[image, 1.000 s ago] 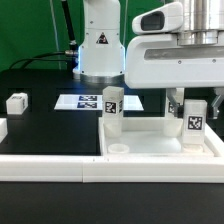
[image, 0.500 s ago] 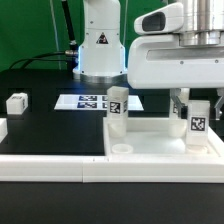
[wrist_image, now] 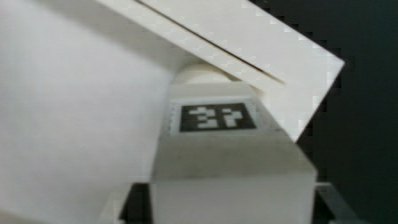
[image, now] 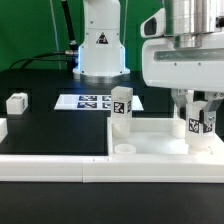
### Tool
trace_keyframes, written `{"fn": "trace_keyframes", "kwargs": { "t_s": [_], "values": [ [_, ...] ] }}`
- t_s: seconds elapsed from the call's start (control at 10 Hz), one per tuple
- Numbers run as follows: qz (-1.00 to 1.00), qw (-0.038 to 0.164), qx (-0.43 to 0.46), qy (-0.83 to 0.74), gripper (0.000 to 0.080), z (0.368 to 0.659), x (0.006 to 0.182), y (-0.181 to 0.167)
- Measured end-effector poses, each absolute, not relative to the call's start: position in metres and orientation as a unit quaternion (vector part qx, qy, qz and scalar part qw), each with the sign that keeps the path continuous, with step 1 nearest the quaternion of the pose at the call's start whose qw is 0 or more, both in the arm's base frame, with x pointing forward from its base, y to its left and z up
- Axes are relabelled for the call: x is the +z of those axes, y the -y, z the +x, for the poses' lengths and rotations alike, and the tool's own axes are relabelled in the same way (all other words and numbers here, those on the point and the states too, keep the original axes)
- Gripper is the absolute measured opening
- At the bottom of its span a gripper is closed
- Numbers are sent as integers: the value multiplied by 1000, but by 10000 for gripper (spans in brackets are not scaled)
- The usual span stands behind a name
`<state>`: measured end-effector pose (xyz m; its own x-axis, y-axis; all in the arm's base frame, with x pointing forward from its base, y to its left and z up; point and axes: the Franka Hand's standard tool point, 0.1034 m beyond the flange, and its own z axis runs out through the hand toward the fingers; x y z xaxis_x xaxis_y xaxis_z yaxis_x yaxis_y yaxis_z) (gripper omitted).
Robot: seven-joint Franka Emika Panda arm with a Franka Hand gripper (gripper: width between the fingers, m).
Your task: Assemble square table
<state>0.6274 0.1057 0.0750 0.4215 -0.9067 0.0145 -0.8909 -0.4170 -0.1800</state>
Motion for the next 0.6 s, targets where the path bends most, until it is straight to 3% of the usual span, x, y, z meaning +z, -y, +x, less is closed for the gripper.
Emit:
{"fn": "trace_keyframes", "kwargs": {
  "t_s": [0.2,0.5,0.6],
  "values": [
    [-768,90,-29,-634,292,626,75,-103],
    [-731,92,-21,-676,300,624,73,-104],
    [-759,83,-25,-645,482,623,74,-107]
  ]
}}
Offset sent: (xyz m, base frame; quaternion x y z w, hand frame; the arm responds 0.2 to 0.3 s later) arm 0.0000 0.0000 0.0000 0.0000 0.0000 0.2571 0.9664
